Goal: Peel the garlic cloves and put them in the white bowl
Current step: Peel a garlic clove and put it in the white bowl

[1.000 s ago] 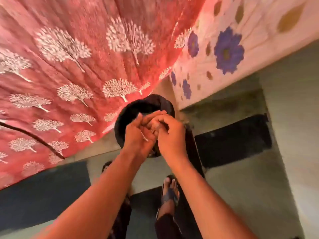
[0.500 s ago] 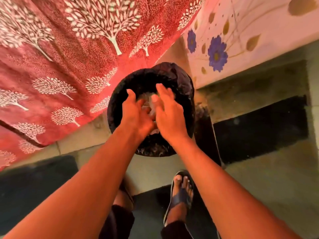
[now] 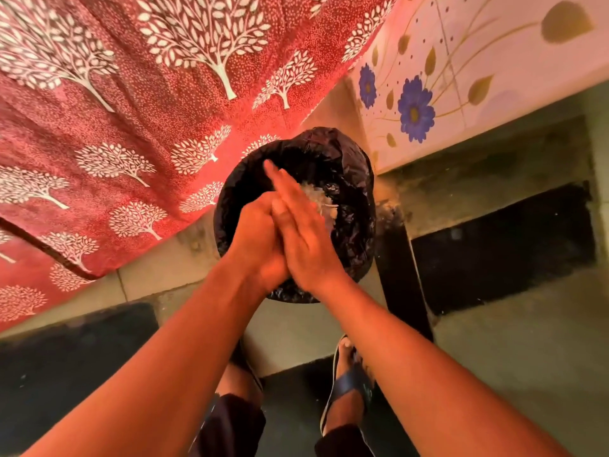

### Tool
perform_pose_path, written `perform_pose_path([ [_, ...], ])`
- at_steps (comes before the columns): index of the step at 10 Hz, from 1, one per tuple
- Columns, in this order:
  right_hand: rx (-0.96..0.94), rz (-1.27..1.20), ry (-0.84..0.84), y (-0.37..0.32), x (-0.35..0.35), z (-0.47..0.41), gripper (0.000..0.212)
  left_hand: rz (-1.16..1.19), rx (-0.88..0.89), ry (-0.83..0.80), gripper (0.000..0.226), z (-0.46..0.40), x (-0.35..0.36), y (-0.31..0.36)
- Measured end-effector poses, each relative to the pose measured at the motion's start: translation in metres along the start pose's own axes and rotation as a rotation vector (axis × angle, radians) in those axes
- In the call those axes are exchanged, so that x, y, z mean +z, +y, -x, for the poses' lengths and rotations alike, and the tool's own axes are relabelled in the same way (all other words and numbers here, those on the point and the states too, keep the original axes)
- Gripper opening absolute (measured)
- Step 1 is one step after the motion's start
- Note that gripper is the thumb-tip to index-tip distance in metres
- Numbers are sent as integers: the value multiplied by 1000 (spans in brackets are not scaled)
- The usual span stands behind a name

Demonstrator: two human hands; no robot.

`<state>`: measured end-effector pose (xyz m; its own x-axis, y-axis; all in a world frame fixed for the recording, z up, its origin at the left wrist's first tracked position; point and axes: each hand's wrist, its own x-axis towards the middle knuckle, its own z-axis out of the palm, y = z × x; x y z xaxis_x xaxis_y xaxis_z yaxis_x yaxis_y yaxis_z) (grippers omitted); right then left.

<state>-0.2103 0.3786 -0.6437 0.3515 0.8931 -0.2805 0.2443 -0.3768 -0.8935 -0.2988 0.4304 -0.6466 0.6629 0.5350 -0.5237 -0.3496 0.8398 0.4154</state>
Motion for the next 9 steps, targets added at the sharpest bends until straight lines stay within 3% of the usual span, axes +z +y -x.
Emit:
perform_pose_path([
  [1,310,-195,18,-14,-8,-4,67,-312,-218,185,48,-3,18,7],
  [2,498,-875,54,-32,-18,-1,86,-566,-205,61,47,2,18,2],
  [3,319,-753,86,-38,-21,7,67,-698,-223,368,63,-16,-14,-5],
  [4,169,-285,12,-21,-3,13,52,-509,-244,339,47,-17,10,4],
  [5,230,-16,6,9,-1,7,57,-278,-264,234,27,-9,31,8],
  [6,433,-193,295,6,-7,-2,50,-296,-180,300,45,-1,40,12],
  [7,93,-247,144,-10,1,9,41,-623,-273,693,37,-12,21,-4],
  [8,252,-129,32,7,-2,4,41,-135,94,-15,47,18,19,-16],
  [9,385,-47,283,12,-17,-5,41,-276,-159,209,46,22,14,-9],
])
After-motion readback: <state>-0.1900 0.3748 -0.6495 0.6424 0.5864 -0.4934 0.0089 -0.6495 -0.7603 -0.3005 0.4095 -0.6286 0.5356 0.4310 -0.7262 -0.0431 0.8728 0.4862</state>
